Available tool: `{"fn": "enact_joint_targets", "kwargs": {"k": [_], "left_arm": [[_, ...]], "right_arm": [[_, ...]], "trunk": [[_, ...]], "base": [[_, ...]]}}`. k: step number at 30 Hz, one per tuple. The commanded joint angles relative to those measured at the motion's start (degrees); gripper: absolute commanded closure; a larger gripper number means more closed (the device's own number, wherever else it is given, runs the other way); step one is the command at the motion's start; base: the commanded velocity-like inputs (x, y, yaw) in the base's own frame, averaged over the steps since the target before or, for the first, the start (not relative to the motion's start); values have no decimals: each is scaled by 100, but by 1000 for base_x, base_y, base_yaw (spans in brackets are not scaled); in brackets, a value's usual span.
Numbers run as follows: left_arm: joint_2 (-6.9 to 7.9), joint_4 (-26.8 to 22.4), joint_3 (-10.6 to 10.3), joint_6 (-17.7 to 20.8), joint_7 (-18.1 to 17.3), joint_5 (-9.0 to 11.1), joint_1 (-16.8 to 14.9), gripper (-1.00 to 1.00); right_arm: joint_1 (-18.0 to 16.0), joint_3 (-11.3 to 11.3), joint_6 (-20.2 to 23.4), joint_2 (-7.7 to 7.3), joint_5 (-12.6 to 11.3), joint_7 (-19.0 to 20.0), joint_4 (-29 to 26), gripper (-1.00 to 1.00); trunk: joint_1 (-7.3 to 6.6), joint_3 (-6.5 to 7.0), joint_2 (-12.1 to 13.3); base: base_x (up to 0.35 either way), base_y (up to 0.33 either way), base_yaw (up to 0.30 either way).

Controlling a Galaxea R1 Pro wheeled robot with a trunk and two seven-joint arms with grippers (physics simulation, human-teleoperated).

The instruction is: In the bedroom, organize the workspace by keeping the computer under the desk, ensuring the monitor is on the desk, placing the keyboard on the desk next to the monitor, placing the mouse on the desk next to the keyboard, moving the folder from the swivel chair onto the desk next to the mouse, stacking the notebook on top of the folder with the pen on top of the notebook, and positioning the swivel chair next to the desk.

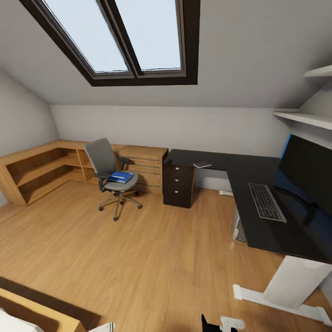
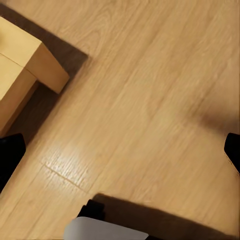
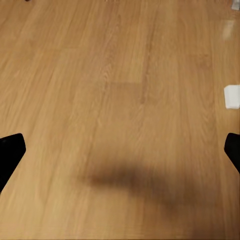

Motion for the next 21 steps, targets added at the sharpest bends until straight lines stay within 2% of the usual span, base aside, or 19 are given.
{"fn": "enact_joint_targets", "kwargs": {"k": [1, 11, 21], "left_arm": [[9, -13, -39, 20, 53, 26, -5, -100], [9, 235, -40, 29, 29, 27, -4, -100], [9, 269, -39, 29, 26, 26, -4, -100]], "right_arm": [[-6, 25, -23, 1, -61, 32, 9, -100], [-6, 25, -22, 1, -55, 32, 9, -100], [-6, 25, -17, 1, -53, 32, 9, -100]], "trunk": [[4, -8, -6], [4, -8, -6], [4, -8, -6]], "base": [[300, 0, 0], [316, 0, 0], [321, 0, 0]]}}
